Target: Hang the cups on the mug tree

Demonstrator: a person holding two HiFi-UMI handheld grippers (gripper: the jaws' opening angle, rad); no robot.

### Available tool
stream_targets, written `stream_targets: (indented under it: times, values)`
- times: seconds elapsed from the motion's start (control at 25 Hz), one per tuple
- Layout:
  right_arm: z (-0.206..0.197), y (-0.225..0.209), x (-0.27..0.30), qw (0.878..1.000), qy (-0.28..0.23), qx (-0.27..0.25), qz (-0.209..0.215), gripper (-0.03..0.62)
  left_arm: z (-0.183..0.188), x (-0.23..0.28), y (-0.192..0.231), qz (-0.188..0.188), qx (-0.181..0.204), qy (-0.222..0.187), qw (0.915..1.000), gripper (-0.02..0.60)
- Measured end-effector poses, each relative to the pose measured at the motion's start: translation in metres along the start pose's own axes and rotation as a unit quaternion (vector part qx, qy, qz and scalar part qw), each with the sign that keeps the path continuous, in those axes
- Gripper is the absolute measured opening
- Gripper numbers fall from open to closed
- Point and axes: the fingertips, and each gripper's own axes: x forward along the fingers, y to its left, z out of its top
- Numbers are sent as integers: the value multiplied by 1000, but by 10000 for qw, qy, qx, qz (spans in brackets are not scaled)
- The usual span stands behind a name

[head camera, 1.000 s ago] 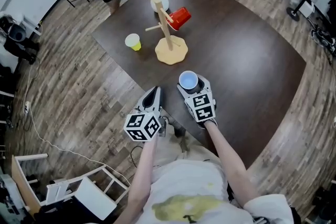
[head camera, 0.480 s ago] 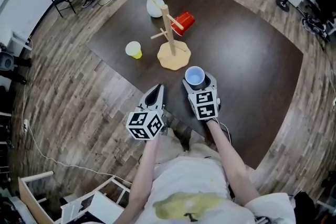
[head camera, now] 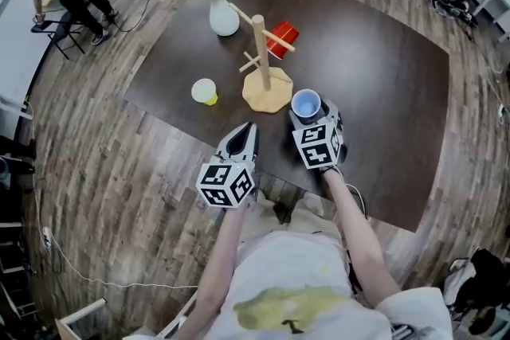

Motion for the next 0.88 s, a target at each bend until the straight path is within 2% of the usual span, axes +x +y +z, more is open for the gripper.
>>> stream_targets:
  times: [0.28,0.56,0.88]
  values:
    - [9,0,7,9989,205,-185,-366,321,11,4,14,-434,226,160,9987,23]
    - [19,1,12,9966,339,-442,-609,321,20,1,23,-628,306,212,9973,23]
    - [37,7,26,9894,507,-1249,-547,321,26,13,22,-658,253,197,9973,23]
